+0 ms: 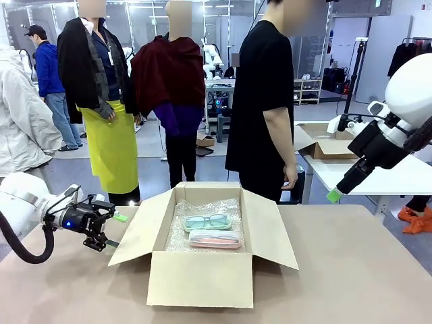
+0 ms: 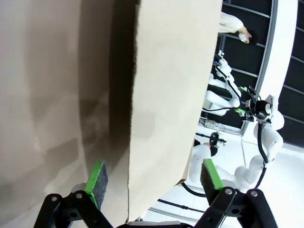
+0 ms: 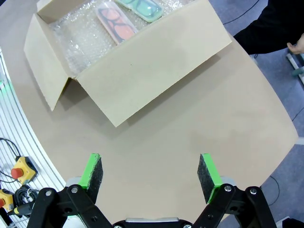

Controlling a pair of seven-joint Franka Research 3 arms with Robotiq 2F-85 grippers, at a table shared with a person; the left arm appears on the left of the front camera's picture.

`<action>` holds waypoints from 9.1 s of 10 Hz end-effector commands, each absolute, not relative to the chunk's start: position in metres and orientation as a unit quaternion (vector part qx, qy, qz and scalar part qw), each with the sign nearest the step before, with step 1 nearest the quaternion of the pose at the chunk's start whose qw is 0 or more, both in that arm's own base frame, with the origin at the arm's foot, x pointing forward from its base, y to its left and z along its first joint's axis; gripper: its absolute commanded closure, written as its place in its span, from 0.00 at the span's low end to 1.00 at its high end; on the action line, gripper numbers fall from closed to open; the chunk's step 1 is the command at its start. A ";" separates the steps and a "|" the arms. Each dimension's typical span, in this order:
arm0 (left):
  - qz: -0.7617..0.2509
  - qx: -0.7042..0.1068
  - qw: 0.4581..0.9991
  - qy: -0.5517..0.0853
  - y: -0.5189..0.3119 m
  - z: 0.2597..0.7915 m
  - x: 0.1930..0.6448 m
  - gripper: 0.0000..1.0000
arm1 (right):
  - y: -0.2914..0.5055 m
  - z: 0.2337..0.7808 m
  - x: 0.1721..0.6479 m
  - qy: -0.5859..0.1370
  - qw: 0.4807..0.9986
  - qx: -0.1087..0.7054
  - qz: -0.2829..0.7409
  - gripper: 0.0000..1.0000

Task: Pack the glasses set securely to prepare it for shipping.
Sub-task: Position the Package Box on the left side of the table.

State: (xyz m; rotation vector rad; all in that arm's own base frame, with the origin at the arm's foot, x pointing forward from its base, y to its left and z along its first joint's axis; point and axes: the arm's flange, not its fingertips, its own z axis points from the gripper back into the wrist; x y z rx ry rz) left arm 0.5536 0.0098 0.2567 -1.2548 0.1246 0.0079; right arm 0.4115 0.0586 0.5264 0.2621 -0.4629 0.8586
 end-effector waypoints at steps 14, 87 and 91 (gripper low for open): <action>-0.053 -0.665 0.745 0.007 -0.009 0.266 0.544 0.57 | 0.060 0.527 0.410 -0.219 0.877 0.123 0.411 0.00; -0.524 -0.142 0.793 -0.279 -0.024 0.611 0.390 0.00 | 0.060 0.527 0.410 -0.219 0.877 0.123 0.411 0.00; -0.524 -0.142 0.793 -0.279 -0.024 0.611 0.390 0.00 | 0.060 0.527 0.410 -0.219 0.877 0.123 0.411 0.00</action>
